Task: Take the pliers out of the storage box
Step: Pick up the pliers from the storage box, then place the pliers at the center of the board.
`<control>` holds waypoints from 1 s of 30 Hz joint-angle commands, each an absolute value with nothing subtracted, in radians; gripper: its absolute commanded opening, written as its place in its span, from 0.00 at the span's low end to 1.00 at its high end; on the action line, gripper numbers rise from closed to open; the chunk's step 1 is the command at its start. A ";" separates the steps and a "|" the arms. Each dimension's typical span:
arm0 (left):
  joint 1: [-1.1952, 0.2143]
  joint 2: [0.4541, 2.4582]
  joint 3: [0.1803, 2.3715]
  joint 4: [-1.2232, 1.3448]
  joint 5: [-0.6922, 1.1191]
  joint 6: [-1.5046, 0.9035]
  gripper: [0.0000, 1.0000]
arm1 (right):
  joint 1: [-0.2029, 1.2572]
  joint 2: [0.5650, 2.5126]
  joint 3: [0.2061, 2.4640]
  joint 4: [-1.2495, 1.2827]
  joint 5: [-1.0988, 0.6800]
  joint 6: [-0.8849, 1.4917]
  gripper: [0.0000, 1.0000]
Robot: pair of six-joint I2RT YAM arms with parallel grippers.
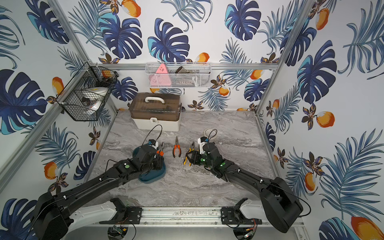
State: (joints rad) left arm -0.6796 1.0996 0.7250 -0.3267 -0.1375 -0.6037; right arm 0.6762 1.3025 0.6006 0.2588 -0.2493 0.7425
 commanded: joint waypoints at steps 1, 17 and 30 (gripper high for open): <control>-0.709 1.097 0.712 -0.179 -0.036 -0.559 0.00 | 0.695 1.338 0.583 0.520 -0.389 0.951 0.56; -0.796 1.159 0.716 -0.103 0.000 -0.564 0.00 | 0.815 1.529 0.656 0.668 -0.365 1.017 0.57; -0.827 1.170 0.718 -0.096 -0.023 -0.593 0.00 | 0.842 1.529 0.686 0.633 -0.322 0.980 0.08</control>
State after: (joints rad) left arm -0.8196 1.1656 0.7063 -0.1661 -0.0345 -0.5785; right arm 0.8330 1.5379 0.6682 0.5823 -0.3084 1.0096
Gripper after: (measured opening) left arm 0.177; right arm 0.151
